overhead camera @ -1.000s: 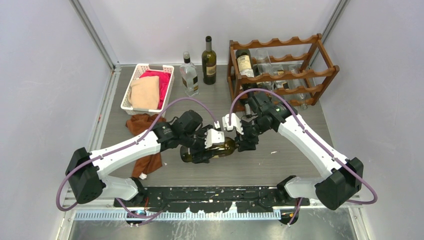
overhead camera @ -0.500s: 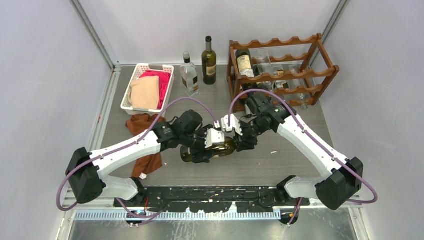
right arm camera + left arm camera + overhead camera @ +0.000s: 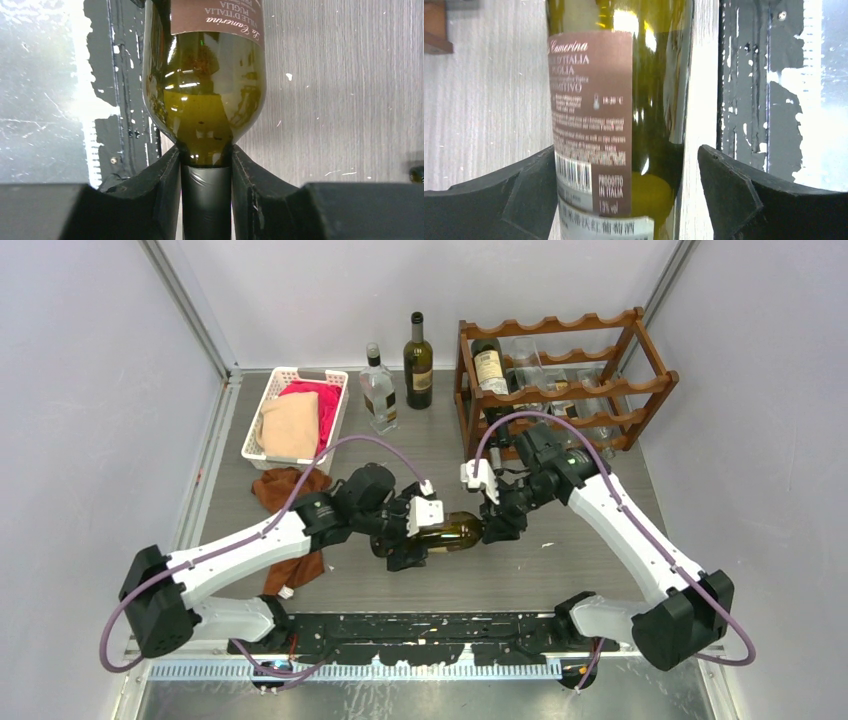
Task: Put the wine bottle on the wine rack
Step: Pick up the wine bottle from the center of the board.
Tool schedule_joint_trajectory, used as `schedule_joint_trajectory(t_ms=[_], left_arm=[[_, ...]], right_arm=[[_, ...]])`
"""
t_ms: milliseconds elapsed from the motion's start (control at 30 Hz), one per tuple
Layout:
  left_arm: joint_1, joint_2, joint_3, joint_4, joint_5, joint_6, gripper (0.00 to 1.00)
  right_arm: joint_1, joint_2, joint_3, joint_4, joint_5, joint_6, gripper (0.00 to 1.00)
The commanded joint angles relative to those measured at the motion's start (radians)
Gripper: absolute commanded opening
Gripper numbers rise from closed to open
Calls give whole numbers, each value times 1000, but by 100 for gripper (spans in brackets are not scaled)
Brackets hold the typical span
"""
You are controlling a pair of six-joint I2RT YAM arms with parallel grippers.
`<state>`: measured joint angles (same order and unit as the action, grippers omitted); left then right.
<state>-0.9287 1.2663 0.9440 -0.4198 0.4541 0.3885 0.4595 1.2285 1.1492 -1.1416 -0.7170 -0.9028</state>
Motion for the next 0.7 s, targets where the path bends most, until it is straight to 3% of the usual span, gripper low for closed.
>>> schedule_joint_trajectory(t_ms=[0,433,667], left_arm=[[-5,-131,-17,99,53,-43,100],[-4,-495,49,-30,-90,-103,100],[-4,-517,1,-93,-295,-174,100]], right_arm=[[-80,-89,1,3,-82,48,1],[-376,-144,114,-339,-119,-105,1],[-538,-156,196,-381,17,-47,1]])
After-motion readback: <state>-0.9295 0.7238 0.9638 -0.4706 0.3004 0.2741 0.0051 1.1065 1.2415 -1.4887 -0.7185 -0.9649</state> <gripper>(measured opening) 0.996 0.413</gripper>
